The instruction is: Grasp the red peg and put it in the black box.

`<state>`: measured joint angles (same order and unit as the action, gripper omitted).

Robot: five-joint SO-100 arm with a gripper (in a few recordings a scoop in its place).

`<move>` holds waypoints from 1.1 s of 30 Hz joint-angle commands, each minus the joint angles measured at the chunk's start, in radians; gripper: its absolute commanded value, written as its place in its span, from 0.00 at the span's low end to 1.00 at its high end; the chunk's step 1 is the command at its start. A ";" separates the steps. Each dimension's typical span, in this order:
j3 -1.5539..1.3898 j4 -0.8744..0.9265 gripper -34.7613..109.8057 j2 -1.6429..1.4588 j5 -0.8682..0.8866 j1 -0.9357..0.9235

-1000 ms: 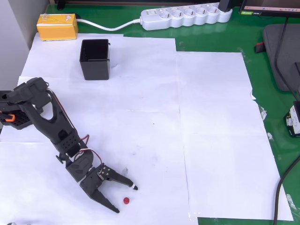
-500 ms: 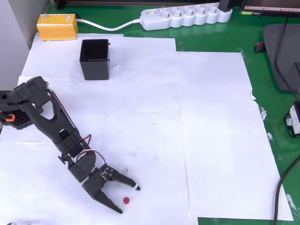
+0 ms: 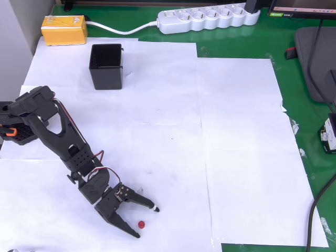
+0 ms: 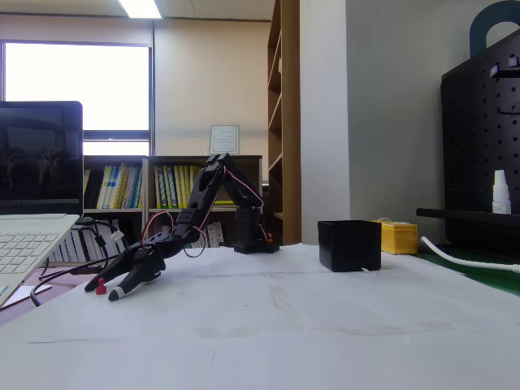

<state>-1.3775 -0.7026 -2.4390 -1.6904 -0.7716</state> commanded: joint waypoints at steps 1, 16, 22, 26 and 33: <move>0.031 0.005 0.46 0.035 -0.025 0.015; 0.044 -0.009 0.46 0.037 -0.020 0.032; 0.048 -0.011 0.43 0.037 -0.021 0.032; 0.048 -0.011 0.28 0.038 -0.018 0.032; 0.052 -0.015 0.24 0.037 -0.028 0.031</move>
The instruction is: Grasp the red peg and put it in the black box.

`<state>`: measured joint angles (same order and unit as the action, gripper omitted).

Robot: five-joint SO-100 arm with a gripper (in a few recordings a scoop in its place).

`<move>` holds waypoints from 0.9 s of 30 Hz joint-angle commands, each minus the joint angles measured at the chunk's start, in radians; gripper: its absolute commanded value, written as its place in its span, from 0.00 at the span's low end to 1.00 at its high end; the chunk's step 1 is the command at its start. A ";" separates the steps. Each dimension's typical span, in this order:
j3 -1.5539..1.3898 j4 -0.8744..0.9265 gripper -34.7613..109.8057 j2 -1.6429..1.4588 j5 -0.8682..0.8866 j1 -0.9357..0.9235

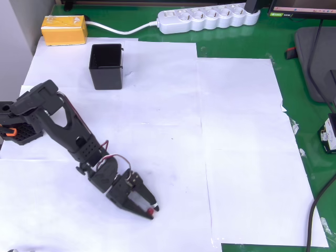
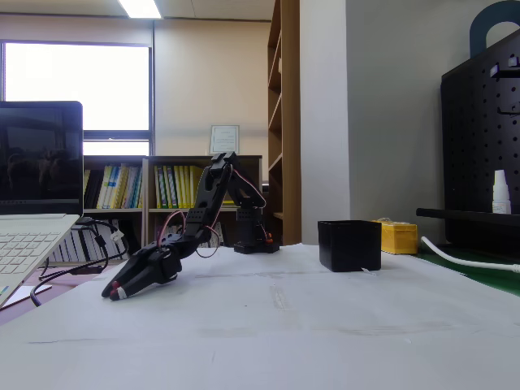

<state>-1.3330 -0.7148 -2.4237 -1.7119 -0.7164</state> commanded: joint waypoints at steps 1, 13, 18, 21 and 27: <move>0.008 -0.003 0.24 0.021 -0.006 -0.025; 0.009 -0.012 0.32 0.018 -0.012 -0.028; 0.015 -0.054 0.42 0.008 -0.005 -0.034; 0.028 -0.087 0.45 0.002 0.008 -0.038; 0.074 -0.164 0.45 -0.002 0.028 -0.031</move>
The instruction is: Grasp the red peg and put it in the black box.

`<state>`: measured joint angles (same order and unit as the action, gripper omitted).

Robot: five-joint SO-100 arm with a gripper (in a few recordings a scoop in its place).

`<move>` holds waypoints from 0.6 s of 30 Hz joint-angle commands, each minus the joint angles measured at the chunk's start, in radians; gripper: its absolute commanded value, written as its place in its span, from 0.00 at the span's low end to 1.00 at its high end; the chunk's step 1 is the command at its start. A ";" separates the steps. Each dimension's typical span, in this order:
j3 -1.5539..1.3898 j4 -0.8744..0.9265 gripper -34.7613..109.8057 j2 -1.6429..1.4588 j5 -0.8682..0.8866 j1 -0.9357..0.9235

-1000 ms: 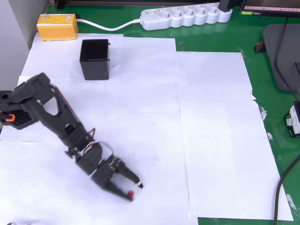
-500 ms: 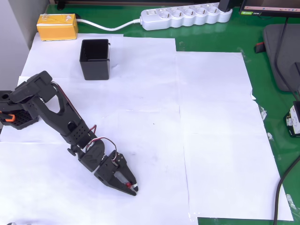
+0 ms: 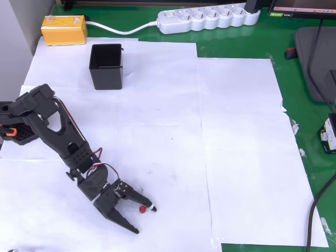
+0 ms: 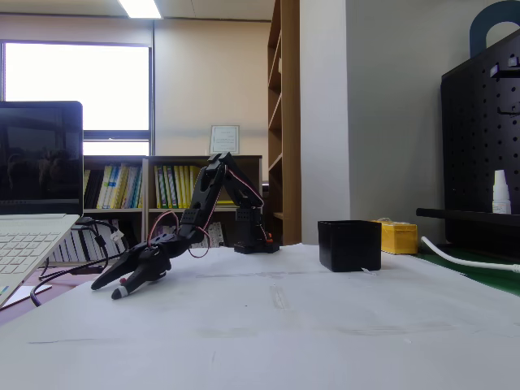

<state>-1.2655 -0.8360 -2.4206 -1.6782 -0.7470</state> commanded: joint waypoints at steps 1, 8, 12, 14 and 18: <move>0.011 -0.049 0.45 -0.005 -0.003 0.002; 0.100 -0.118 0.45 0.025 0.048 0.017; 0.144 -0.160 0.45 0.035 0.064 0.037; 0.146 -0.160 0.45 0.038 0.067 0.041; 0.140 -0.160 0.45 0.037 0.069 0.049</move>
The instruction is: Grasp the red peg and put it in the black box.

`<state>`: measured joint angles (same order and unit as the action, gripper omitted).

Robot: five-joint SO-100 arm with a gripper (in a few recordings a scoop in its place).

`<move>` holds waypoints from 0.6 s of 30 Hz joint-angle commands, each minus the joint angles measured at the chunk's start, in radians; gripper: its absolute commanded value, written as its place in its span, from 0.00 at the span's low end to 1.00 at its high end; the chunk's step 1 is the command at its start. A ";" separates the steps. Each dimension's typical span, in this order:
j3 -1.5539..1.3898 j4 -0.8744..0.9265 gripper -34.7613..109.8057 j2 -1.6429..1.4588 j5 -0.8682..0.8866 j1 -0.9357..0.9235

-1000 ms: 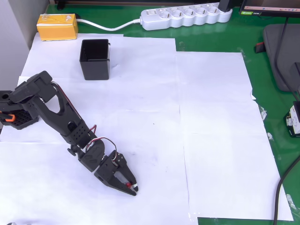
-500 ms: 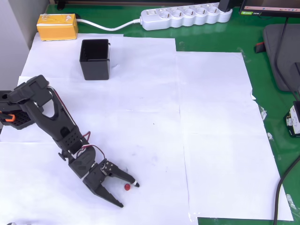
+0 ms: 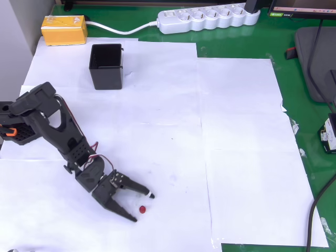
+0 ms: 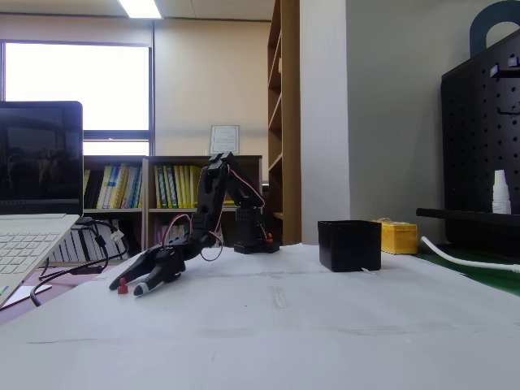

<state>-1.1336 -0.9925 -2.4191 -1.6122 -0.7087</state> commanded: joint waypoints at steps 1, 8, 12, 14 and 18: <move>0.006 -0.003 0.45 0.034 0.003 0.014; 0.005 -0.003 0.45 0.031 -0.011 0.015; -0.003 0.002 0.45 0.029 -0.015 0.015; -0.006 0.008 0.45 0.031 -0.018 0.015; -0.020 0.026 0.45 0.031 -0.029 0.014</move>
<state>-1.1413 -0.9771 -2.4191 -1.6230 -0.6934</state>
